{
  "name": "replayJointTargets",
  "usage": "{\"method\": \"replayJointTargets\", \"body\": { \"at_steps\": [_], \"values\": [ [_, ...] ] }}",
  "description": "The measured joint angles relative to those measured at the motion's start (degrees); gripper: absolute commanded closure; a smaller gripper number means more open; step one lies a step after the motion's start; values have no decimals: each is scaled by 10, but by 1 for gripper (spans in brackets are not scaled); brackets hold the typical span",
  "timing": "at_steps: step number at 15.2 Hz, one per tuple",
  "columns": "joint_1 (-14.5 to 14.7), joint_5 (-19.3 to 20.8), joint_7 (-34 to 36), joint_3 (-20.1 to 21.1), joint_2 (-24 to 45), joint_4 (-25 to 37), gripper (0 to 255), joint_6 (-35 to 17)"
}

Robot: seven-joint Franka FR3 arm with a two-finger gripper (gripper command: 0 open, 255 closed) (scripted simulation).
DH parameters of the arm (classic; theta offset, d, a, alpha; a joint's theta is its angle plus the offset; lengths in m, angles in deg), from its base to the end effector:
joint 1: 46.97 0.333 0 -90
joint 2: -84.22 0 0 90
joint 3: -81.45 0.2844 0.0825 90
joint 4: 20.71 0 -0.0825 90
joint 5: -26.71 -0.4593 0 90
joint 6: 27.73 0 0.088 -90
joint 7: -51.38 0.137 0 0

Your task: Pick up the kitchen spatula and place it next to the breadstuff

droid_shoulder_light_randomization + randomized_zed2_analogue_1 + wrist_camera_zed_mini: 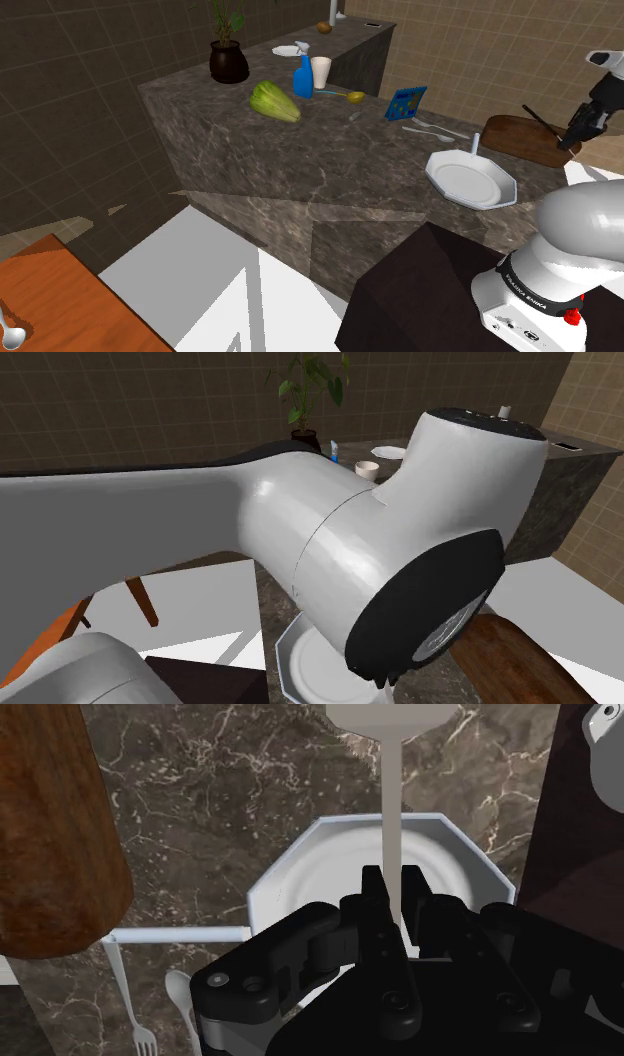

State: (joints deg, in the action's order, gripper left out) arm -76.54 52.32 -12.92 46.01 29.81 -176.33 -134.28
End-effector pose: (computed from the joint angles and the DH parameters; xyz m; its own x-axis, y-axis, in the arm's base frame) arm 0.1854 -0.3555 0.3708 0.9410 0.3317 0.0670 0.3325 -0.9431 -0.0003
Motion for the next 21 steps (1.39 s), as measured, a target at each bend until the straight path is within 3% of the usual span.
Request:
{"method": "replayJointTargets", "body": {
  "at_steps": [3,6,21],
  "values": [
    [-39,29,-45,-25,-34,0,255,30],
    [-56,47,-65,-44,-42,-8,255,29],
    [-70,121,-64,-129,7,-88,255,-98]
  ]
}}
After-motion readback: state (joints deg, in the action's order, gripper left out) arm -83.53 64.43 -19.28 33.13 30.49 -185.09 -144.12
